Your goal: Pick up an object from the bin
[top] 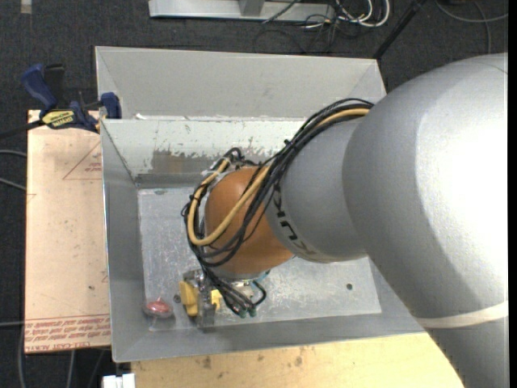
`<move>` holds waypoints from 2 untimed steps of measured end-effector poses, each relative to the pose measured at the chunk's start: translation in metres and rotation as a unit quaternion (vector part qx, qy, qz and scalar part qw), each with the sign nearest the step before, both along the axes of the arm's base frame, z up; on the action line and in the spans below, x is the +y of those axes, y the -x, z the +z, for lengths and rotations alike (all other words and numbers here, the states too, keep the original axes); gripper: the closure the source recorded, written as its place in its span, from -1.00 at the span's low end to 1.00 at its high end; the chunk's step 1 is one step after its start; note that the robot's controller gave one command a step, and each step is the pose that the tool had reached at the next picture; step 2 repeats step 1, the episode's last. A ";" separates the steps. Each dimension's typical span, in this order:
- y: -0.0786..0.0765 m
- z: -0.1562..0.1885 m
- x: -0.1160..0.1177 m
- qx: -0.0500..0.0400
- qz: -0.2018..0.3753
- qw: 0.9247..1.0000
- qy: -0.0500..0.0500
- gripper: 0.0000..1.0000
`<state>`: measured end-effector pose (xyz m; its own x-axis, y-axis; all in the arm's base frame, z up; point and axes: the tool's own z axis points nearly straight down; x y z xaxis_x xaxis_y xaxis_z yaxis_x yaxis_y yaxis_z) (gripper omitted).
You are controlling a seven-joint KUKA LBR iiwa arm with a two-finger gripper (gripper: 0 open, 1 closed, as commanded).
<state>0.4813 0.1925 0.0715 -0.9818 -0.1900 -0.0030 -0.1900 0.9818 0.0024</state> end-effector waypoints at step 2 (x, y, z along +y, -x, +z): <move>-0.040 0.140 -0.006 -0.004 -0.027 1.000 -0.001 1.00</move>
Offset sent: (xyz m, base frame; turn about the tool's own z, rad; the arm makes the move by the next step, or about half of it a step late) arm 0.0374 -0.0069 0.1359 0.0563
